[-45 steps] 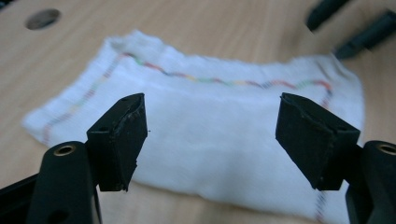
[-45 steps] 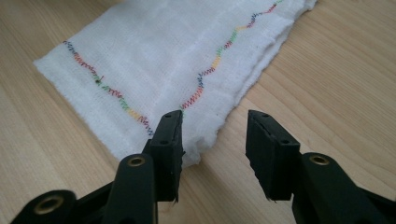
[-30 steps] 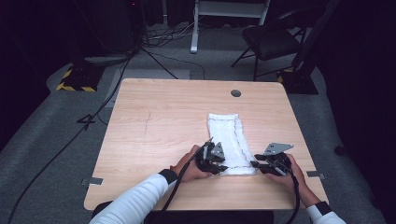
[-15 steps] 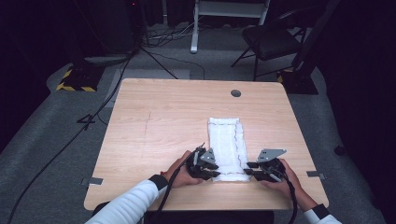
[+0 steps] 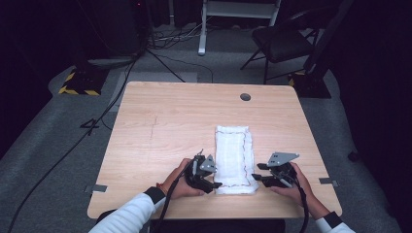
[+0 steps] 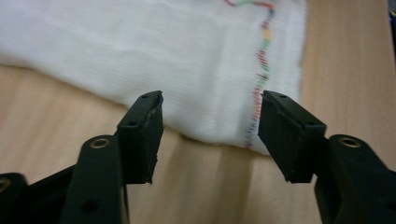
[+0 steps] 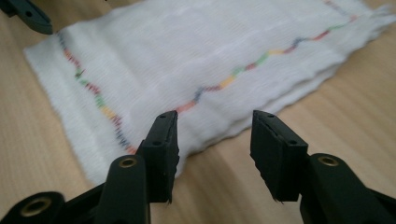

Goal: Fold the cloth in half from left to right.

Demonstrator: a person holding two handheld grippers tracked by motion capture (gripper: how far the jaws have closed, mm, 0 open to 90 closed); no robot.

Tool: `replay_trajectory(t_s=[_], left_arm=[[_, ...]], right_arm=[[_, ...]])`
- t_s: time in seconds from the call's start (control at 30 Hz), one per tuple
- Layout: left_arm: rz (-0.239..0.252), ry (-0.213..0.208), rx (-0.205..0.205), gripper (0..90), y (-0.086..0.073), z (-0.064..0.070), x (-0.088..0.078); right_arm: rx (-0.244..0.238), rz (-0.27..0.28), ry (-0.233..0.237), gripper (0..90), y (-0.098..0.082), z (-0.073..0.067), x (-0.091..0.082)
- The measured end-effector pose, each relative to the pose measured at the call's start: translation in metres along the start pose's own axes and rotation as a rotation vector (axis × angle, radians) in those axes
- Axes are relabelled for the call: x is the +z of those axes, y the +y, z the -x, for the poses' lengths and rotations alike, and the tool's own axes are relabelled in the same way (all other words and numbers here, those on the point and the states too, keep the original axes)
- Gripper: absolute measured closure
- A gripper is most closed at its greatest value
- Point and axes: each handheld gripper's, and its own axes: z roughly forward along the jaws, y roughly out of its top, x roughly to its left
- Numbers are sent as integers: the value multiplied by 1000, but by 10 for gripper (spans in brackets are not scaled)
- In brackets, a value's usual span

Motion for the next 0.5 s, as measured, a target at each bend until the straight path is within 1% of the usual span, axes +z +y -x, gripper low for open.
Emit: replay_trajectory(t_s=[0.03,0.1,0.13,0.17,0.2,0.23,0.27,0.3,0.33,0.37,0.4,0.43,0.47,0.5], left_arm=[[11,15,-19,321,1,-4,-2],[3,27,-39,277,3,-13,-4],[8,40,-47,260,4,-16,-5],[19,53,-52,256,5,-20,-6],[21,64,-44,252,6,-23,-6],[21,80,-45,240,8,-28,-6],[23,87,-54,237,10,-33,-6],[35,100,-58,237,12,-38,-6],[41,108,-64,230,15,-43,-6],[51,112,-83,230,18,-48,-5],[56,128,-86,231,21,-53,-5],[50,151,-78,229,25,-58,-4],[59,169,-88,230,27,-65,-3],[65,162,-115,241,30,-72,-1]], right_arm=[[5,12,-15,501,2,4,-2],[26,36,-41,482,6,13,-4],[30,39,-49,475,8,18,-5],[34,44,-64,465,10,23,-5],[41,52,-73,455,12,28,-5],[53,60,-70,449,14,33,-4],[66,63,-75,433,18,41,-2],[66,63,-75,433,18,41,-2],[61,66,-80,432,21,44,-1],[58,67,-87,433,25,47,1],[54,67,-93,430,28,50,3],[54,68,-93,431,31,53,6],[56,70,-100,434,35,57,8],[64,74,-110,444,38,61,11]])
